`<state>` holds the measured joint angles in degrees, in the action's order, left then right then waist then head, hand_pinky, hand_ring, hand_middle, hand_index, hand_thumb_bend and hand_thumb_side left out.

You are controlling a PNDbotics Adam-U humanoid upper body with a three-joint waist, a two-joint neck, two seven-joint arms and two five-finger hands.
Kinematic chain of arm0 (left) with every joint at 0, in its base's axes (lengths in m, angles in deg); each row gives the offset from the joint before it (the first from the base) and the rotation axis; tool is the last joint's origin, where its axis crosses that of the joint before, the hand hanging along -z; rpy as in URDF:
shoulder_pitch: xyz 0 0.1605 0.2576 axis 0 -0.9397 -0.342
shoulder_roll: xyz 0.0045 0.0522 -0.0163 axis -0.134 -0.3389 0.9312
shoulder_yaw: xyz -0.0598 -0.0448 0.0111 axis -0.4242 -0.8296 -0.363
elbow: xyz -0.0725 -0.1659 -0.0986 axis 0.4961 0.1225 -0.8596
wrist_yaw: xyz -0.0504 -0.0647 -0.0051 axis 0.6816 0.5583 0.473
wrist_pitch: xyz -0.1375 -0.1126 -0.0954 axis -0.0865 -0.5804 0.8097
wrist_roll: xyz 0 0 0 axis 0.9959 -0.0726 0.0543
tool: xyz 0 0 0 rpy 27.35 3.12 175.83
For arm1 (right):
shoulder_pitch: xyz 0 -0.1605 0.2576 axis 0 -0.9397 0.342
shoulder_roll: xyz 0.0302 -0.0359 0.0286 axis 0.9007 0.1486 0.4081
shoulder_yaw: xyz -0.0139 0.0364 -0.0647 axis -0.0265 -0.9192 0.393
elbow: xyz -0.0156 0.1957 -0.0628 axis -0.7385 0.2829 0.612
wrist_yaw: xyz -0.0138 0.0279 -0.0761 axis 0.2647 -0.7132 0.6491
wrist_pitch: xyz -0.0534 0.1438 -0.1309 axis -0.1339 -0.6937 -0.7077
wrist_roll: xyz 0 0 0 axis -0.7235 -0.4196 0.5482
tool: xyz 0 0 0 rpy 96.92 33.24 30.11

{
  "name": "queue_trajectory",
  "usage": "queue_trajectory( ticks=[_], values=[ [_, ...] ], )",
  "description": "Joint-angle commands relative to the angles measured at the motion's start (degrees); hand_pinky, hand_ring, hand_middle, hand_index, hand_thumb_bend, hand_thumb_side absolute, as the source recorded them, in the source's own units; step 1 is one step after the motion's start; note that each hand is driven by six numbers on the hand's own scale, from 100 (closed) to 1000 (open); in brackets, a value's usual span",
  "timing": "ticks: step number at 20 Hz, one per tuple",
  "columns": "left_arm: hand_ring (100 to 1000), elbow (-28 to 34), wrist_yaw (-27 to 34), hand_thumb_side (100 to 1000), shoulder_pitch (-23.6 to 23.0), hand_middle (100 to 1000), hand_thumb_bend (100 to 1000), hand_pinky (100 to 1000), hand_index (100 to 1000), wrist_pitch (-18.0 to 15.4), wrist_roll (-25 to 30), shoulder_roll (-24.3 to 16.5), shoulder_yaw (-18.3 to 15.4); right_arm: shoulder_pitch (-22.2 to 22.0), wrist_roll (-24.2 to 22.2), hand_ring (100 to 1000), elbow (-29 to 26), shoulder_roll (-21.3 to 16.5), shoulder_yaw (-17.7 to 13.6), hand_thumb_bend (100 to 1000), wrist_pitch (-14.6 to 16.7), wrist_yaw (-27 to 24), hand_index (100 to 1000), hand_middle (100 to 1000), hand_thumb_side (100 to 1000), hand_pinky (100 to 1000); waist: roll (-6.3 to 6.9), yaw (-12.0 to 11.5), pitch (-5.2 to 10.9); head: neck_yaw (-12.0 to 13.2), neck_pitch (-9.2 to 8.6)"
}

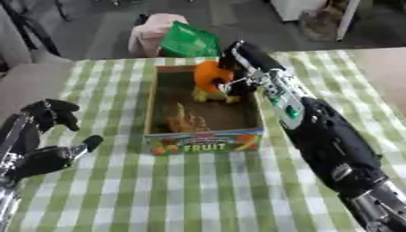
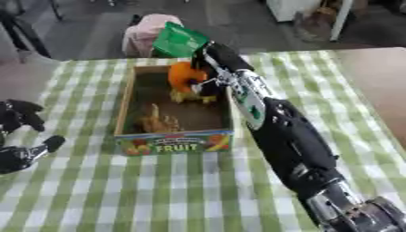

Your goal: Pick up objects on the table and place them in the box.

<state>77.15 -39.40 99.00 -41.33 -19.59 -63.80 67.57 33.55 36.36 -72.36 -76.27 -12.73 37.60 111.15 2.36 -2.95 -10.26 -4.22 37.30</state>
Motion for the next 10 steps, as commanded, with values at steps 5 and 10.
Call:
queue_trajectory(
  ticks=[5, 10],
  values=[
    [492, 1.4, 0.2, 100, 0.6, 463, 645, 704, 652, 0.0, -0.2, -0.7, -0.5, 0.7, -1.8, 794, -1.2, -1.1, -1.7, 468, -1.1, -0.3, 850, 777, 253, 715, -0.14, 0.0, 0.83, 0.1, -0.21],
    [491, 1.3, 0.1, 100, 0.3, 463, 644, 704, 651, 0.0, -0.4, -0.9, -0.7, -0.3, -2.9, 788, -8.0, -4.1, -2.3, 455, -1.4, -6.3, 848, 764, 184, 713, -0.45, 0.3, 0.96, 0.6, -0.17]
  ],
)
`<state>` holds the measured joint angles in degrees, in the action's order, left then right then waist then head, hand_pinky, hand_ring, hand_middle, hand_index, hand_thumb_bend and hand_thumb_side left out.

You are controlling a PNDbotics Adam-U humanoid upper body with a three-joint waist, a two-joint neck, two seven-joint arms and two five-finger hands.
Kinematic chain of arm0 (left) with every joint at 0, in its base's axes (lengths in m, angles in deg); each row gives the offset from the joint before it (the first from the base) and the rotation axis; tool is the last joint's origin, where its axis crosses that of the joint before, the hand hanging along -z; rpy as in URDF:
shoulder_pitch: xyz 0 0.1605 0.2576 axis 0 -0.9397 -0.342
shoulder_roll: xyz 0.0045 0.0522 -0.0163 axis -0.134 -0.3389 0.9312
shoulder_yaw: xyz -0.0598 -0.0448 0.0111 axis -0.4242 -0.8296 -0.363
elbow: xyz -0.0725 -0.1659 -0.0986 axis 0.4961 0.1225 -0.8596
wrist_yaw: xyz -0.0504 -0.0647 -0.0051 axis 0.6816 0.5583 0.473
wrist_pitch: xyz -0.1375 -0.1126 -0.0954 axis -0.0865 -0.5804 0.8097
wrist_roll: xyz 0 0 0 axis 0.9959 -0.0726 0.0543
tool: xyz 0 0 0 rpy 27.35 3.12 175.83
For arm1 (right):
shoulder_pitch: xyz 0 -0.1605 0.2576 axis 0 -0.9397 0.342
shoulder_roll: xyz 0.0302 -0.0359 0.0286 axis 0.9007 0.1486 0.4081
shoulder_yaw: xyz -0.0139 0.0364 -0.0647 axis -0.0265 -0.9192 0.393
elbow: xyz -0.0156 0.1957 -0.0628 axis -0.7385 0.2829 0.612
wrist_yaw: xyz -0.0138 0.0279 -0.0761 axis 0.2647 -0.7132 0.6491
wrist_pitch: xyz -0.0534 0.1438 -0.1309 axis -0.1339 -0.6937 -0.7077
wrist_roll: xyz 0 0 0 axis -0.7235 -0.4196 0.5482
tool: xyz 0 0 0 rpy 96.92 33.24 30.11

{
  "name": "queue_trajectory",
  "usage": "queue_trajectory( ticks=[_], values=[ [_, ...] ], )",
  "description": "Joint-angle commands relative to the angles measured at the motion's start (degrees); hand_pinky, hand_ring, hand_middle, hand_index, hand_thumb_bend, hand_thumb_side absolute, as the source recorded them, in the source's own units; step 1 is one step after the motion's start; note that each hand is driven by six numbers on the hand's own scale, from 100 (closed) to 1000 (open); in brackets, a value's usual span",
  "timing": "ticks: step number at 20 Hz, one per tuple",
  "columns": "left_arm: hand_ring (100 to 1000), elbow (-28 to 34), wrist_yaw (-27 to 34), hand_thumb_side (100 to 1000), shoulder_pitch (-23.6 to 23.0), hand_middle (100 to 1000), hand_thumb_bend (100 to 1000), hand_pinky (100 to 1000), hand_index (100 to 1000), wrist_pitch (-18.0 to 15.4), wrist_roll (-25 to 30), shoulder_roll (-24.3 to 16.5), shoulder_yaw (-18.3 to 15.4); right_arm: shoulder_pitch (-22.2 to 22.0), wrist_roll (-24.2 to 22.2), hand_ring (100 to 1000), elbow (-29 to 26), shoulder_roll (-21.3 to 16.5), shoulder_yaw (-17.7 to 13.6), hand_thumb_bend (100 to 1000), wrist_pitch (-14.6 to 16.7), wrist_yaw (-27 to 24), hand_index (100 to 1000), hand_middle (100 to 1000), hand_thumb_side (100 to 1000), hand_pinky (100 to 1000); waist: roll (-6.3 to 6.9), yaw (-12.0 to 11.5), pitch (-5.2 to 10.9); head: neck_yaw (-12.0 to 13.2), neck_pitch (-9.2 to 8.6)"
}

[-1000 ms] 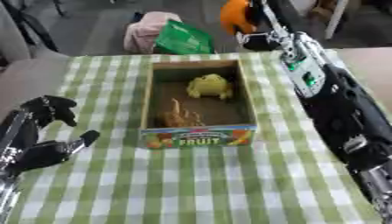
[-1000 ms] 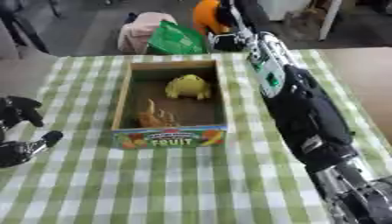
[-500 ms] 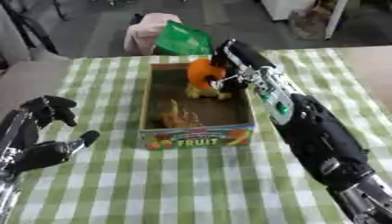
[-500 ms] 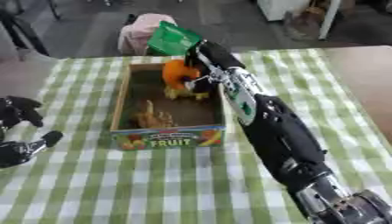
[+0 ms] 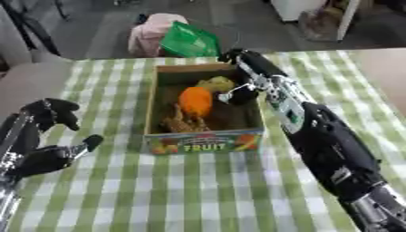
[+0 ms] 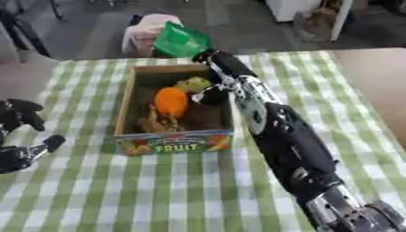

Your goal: Pick up objects on the table and place them in the box.

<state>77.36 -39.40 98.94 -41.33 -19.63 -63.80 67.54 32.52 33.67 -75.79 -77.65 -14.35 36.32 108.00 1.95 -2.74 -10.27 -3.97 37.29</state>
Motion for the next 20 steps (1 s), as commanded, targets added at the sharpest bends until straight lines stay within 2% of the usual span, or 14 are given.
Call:
queue_trajectory(
  ticks=[1, 3, 8, 10, 13, 16, 20],
  values=[
    [491, 1.1, 0.1, 100, 0.3, 463, 643, 704, 651, 0.0, -0.4, -0.9, -0.8, 0.3, 0.2, 780, -6.6, -3.6, -0.9, 442, -0.4, -4.9, 841, 754, 163, 706, -0.15, 0.2, 0.98, 0.5, -0.14],
    [491, 1.0, 0.1, 100, 0.1, 463, 642, 704, 651, 0.0, -0.6, -0.9, -0.9, -0.8, 1.7, 759, -11.3, -5.7, -1.2, 363, -1.4, -9.1, 822, 722, 107, 686, -0.36, 0.5, 0.95, 0.9, -0.09],
    [497, 1.0, 0.2, 100, -0.2, 469, 640, 704, 649, 0.0, -1.4, -0.9, -1.2, -5.9, 8.1, 698, -23.8, -11.4, -2.5, 103, -6.1, -23.9, 776, 639, 100, 637, -0.77, 1.1, 0.64, 1.8, 0.09],
    [499, 1.0, 0.3, 100, -0.4, 471, 639, 704, 648, -0.1, -1.8, -0.9, -1.3, -9.0, 11.4, 682, -28.7, -13.4, -3.4, 100, -8.2, -29.5, 764, 620, 100, 628, -0.96, 1.4, 0.51, 2.2, 0.21],
    [503, 1.1, 0.5, 100, -0.7, 476, 636, 704, 647, -0.2, -2.4, -0.7, -1.5, -13.9, 14.8, 679, -34.7, -14.4, -5.2, 100, -10.2, -34.4, 761, 613, 121, 626, -1.14, 1.9, 0.34, 2.9, 0.59],
    [512, 1.2, 0.9, 100, -1.2, 485, 630, 704, 646, -0.2, -3.1, -0.5, -1.6, -19.0, 16.9, 681, -39.3, -13.8, -7.5, 100, -11.2, -37.5, 762, 614, 139, 627, -1.15, 2.7, 0.47, 3.5, 1.32],
    [521, 1.2, 1.3, 100, -2.4, 496, 611, 705, 643, -0.2, -4.0, -0.1, -1.7, -24.8, 17.7, 688, -43.1, -12.5, -9.4, 100, -11.5, -38.6, 763, 617, 140, 630, -1.27, 3.5, 1.20, 4.5, 2.83]
  ],
)
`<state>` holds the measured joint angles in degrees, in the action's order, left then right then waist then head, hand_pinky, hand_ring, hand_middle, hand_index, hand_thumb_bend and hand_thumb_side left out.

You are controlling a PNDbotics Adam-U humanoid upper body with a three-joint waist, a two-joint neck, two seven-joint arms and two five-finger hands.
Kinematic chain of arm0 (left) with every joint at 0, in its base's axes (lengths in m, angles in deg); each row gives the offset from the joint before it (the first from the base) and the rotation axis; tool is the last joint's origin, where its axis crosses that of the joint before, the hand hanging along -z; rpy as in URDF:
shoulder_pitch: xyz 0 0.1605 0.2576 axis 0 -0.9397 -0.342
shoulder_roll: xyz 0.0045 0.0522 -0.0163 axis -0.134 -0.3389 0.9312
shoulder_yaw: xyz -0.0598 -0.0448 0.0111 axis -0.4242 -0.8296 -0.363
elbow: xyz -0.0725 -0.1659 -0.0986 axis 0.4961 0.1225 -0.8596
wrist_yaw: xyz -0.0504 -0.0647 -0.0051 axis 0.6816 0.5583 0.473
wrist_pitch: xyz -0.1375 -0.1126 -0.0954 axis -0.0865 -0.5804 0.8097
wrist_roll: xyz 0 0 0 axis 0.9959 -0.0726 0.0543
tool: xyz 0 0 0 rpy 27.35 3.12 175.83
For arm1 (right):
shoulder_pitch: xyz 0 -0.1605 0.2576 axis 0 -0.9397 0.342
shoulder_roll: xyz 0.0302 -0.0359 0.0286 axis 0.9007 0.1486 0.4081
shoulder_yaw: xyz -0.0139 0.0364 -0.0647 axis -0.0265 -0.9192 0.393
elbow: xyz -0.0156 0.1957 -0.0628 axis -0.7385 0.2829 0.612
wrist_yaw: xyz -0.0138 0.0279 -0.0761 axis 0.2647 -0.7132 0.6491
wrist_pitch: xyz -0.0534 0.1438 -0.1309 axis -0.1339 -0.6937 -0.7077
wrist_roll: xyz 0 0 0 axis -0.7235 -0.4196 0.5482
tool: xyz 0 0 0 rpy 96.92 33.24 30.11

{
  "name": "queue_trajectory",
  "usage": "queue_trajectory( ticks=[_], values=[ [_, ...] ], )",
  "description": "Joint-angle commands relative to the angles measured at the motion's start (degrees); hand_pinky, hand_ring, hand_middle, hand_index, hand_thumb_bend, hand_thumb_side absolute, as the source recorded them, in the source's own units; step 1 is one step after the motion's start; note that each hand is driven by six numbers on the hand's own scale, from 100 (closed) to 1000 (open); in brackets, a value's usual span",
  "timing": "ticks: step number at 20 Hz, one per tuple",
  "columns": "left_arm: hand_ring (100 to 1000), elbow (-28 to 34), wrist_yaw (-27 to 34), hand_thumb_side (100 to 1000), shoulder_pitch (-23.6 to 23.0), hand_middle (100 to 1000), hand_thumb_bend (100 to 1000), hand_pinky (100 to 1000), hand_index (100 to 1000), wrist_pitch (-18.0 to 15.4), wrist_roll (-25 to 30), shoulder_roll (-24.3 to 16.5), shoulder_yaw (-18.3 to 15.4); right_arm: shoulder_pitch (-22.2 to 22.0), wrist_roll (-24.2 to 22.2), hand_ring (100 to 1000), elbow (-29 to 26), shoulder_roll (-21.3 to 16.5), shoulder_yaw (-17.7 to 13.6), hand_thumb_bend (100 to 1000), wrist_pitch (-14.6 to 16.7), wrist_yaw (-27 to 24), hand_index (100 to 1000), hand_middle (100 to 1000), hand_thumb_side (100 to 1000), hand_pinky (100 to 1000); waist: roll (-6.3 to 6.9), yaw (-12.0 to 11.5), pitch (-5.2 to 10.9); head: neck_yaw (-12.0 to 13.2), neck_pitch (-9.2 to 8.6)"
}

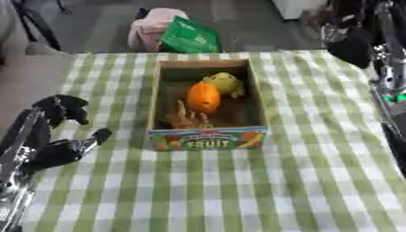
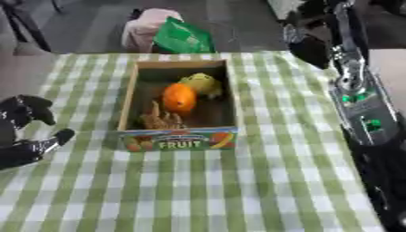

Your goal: Pick up objects on the table and place them in the box.

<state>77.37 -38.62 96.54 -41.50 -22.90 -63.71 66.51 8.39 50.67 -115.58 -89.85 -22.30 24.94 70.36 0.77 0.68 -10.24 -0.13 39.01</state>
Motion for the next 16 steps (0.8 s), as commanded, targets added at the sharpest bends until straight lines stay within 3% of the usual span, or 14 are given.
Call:
queue_trajectory(
  ticks=[1, 8, 16],
  values=[
    [523, 1.2, 0.7, 100, -0.4, 497, 610, 706, 642, 0.0, -0.9, 0.1, -0.7, -1.9, 0.7, 688, -3.9, 0.1, -1.7, 100, -0.1, -1.0, 763, 617, 139, 630, -0.14, 0.2, 1.37, 1.0, 1.68],
    [539, 0.9, 1.0, 100, -3.0, 516, 603, 713, 637, -0.2, -1.9, 2.7, -1.1, -7.8, -0.4, 694, -6.7, 3.3, -2.1, 100, 1.1, -0.8, 762, 618, 144, 632, -0.52, 0.9, 1.98, 2.2, 4.68],
    [552, 1.2, 1.4, 100, -4.0, 531, 595, 721, 629, -0.9, -3.3, 4.2, -1.6, -9.9, -1.2, 692, -7.4, 5.0, -2.3, 100, 2.0, -0.8, 744, 600, 142, 636, 0.02, 2.0, 0.71, 3.4, 4.65]
  ],
)
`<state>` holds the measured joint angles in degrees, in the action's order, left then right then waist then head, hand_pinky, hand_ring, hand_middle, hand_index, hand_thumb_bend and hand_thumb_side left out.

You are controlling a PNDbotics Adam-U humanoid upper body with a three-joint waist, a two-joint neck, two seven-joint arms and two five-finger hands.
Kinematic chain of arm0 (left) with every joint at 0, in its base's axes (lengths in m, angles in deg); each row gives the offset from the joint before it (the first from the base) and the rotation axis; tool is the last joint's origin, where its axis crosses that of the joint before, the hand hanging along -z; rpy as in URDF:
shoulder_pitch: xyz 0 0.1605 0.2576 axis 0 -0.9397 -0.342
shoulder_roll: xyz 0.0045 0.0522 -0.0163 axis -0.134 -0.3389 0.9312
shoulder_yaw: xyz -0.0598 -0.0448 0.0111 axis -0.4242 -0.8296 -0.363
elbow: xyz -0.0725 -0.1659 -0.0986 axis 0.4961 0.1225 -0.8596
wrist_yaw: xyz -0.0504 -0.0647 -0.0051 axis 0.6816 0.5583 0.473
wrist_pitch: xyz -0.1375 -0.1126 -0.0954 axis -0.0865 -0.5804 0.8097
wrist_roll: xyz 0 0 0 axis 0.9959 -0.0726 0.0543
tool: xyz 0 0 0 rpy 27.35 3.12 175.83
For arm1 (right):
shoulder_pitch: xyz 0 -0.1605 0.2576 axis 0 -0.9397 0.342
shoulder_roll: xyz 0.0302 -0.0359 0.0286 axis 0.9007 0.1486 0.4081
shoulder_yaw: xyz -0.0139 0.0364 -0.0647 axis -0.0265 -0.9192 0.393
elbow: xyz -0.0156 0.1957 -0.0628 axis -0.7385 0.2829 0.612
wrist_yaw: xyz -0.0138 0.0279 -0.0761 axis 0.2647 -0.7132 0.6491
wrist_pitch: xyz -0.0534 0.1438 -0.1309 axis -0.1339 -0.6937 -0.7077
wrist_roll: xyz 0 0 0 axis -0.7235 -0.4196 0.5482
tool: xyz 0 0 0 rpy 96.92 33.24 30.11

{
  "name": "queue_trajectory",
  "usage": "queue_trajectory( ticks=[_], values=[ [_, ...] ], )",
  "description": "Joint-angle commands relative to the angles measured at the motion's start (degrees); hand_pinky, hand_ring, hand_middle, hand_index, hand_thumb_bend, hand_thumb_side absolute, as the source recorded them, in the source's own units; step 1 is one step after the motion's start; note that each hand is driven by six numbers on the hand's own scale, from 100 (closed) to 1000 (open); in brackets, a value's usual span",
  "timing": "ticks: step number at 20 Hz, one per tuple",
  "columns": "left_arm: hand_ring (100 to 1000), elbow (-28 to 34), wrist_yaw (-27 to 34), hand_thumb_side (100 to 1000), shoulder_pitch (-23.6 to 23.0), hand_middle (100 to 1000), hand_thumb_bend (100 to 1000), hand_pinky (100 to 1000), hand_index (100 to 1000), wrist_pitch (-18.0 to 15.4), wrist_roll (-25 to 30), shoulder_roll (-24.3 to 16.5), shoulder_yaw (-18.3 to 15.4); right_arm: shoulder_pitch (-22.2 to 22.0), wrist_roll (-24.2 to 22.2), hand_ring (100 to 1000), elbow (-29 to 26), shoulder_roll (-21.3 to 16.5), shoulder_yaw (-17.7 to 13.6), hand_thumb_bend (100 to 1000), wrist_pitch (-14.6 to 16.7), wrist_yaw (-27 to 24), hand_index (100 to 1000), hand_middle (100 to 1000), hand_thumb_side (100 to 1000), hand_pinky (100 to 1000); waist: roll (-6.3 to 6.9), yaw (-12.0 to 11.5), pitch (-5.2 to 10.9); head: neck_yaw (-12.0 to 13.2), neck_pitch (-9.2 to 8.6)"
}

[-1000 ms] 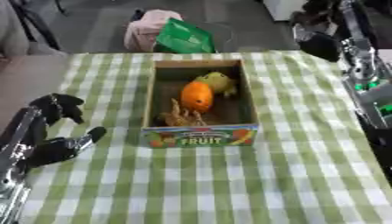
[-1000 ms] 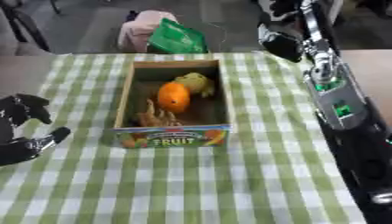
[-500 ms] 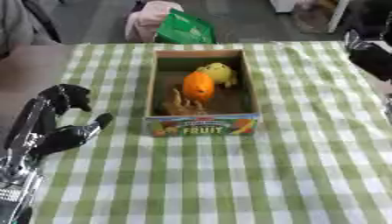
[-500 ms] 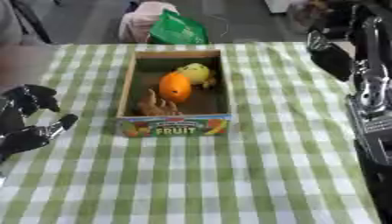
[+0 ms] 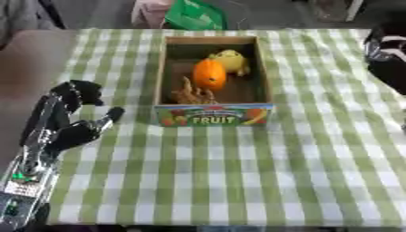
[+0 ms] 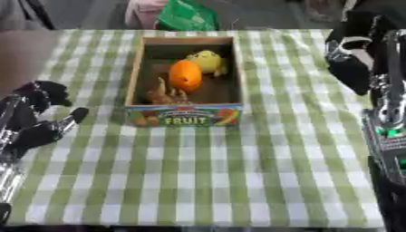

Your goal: Pick up objects on the table and place them in the box.

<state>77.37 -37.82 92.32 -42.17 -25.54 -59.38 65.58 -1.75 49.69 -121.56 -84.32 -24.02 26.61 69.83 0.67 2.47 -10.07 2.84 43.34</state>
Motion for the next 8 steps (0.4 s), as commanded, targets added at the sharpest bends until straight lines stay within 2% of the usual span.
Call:
queue_trajectory(
  ticks=[1, 8],
  values=[
    [551, 1.1, 0.7, 100, 0.2, 529, 590, 720, 626, -0.3, -0.9, 0.1, -0.7, 0.1, -0.2, 690, -1.5, -0.5, -0.6, 100, 0.4, -0.4, 742, 598, 144, 637, 0.25, 0.4, 0.38, 0.6, 0.24],
    [544, 0.8, 2.2, 100, 0.1, 522, 554, 718, 614, -0.7, -2.9, 0.8, -0.7, -1.1, 0.1, 665, -1.4, 0.1, -1.1, 100, 0.2, -0.8, 731, 580, 151, 627, 0.82, 1.5, 0.16, 1.3, -0.60]
  ],
)
